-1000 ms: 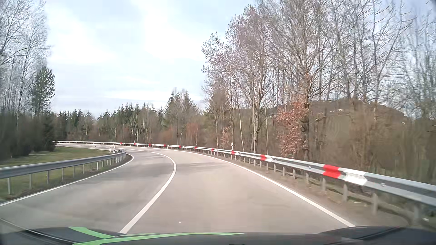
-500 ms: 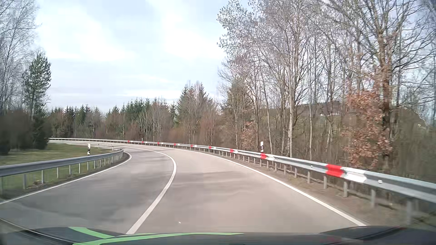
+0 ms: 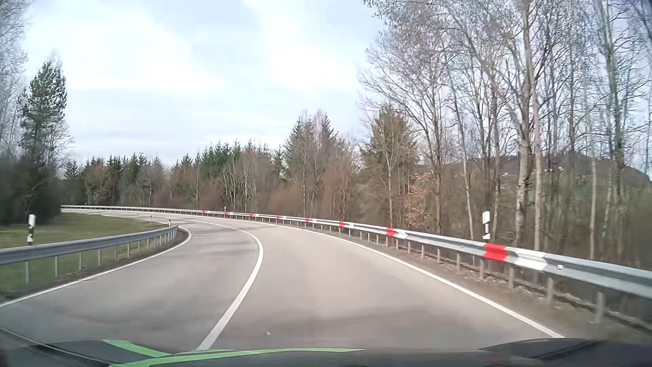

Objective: Follow the waypoints while adhering to traffic rules and regulations

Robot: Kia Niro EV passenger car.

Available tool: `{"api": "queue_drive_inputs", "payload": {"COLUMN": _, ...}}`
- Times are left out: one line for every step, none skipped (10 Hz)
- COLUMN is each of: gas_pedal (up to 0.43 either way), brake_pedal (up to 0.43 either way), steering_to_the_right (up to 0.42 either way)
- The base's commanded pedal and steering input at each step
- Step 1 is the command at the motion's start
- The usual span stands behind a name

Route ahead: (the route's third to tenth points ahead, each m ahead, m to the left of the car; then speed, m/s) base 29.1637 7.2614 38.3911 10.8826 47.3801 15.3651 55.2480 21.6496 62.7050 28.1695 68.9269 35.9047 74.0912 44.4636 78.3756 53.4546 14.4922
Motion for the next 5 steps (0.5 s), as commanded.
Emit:
{"api": "queue_drive_inputs", "payload": {"gas_pedal": 0.000, "brake_pedal": 0.146, "steering_to_the_right": -0.044}}
{"api": "queue_drive_inputs", "payload": {"gas_pedal": 0.000, "brake_pedal": 0.152, "steering_to_the_right": -0.044}}
{"api": "queue_drive_inputs", "payload": {"gas_pedal": 0.000, "brake_pedal": 0.152, "steering_to_the_right": -0.044}}
{"api": "queue_drive_inputs", "payload": {"gas_pedal": 0.000, "brake_pedal": 0.146, "steering_to_the_right": -0.040}}
{"api": "queue_drive_inputs", "payload": {"gas_pedal": 0.000, "brake_pedal": 0.146, "steering_to_the_right": -0.036}}
